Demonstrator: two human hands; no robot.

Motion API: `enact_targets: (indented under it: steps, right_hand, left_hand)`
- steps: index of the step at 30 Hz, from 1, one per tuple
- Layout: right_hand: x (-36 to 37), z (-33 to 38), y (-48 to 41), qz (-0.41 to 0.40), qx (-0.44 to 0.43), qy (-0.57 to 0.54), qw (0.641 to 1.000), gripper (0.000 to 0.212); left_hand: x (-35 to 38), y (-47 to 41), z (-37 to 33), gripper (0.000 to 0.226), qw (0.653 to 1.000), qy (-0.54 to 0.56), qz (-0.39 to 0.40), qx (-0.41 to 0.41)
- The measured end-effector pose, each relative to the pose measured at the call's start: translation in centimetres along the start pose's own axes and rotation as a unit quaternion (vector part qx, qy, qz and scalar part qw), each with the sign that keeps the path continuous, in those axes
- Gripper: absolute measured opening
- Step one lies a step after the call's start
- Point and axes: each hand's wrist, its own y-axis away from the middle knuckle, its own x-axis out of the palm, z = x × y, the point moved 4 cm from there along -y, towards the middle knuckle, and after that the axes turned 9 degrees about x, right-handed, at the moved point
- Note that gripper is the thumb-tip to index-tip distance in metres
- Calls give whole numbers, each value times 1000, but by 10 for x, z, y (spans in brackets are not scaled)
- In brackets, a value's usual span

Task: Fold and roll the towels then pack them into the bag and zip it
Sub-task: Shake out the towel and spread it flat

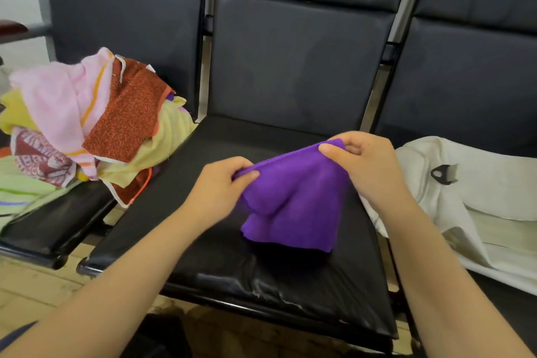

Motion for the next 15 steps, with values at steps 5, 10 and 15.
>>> enact_targets:
  steps: [5, 10, 15]
  right_hand:
    - [-18, -3, -48, -2, 59, 31, 998, 14]
    - [-38, 38, -95, -72, 33, -40, 996, 11]
    - [-51, 43, -81, -108, -56, -44, 992, 14]
  left_hand:
    - [-26, -64, -9, 13, 999, -12, -38, -5]
    - [-59, -137, -44, 19, 989, -31, -136, 45]
    - [-70, -149, -59, 26, 984, -47, -116, 130]
